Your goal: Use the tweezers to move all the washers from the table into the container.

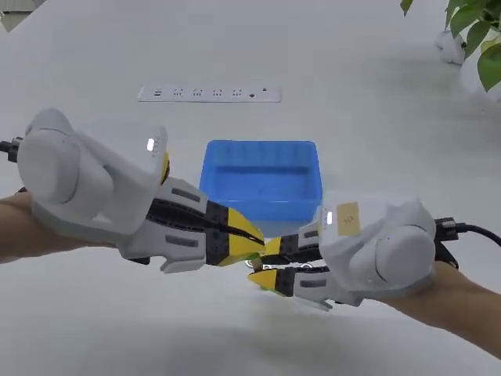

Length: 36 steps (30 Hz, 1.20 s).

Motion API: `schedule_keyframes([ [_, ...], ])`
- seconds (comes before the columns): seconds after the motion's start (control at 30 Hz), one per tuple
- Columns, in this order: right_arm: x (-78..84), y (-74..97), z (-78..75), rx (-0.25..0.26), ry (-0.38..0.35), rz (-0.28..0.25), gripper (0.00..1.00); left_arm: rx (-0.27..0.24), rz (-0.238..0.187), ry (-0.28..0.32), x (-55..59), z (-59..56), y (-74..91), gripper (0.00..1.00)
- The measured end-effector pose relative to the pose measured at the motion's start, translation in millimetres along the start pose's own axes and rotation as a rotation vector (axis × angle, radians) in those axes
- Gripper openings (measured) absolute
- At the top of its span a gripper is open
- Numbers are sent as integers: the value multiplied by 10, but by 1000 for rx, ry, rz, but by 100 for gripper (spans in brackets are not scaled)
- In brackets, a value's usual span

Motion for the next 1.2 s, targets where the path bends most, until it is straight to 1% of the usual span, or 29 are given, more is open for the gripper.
schedule_keyframes([
  [0.1,-69,35,-33,15,12,-3,10,-7,-2,-16,-55,15,38,4],
  [0.17,-117,56,-50,23,24,-5,10,-9,-3,-32,-112,28,74,4],
  [0.2,-172,80,-69,29,34,-9,10,-14,-3,-34,-148,47,102,4],
  [0.27,-235,107,-103,43,43,-18,10,-25,-16,-27,-215,83,151,4],
  [0.33,-300,137,-145,53,52,-24,10,-34,-20,-40,-278,105,188,4],
  [0.37,-322,147,-161,57,58,-25,10,-32,-18,-50,-314,115,206,4],
  [0.43,-366,164,-185,60,70,-25,10,-34,-15,-61,-349,131,224,4],
  [0.5,-439,198,-224,72,90,-27,10,-32,-20,-81,-416,165,265,4],
  [0.67,-554,257,-315,92,127,-28,10,-33,-32,-108,-524,240,335,4],
  [0.77,-598,275,-382,101,133,-36,10,-34,-36,-120,-567,299,365,4],
  [0.83,-627,279,-428,109,149,-34,10,-35,-38,-128,-588,343,380,4],
  [0.93,-661,284,-527,116,161,-36,10,-37,-43,-138,-613,419,399,4],
  [1.1,-669,260,-674,123,172,-38,10,-39,-41,-153,-620,605,393,4],
  [1.2,-647,221,-812,127,174,-38,10,-42,-41,-155,-598,710,372,5],
])
Point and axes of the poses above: the centre of the closed fingertips' face, and the gripper's own axes: y roughly backward along the fingers, z roughly to its left, x roughly out of its underside, the point moved 7 cm from there along y, roughly backward along the fingers, and after that the axes turned 1 degree about -y, right-handed, at the moved point
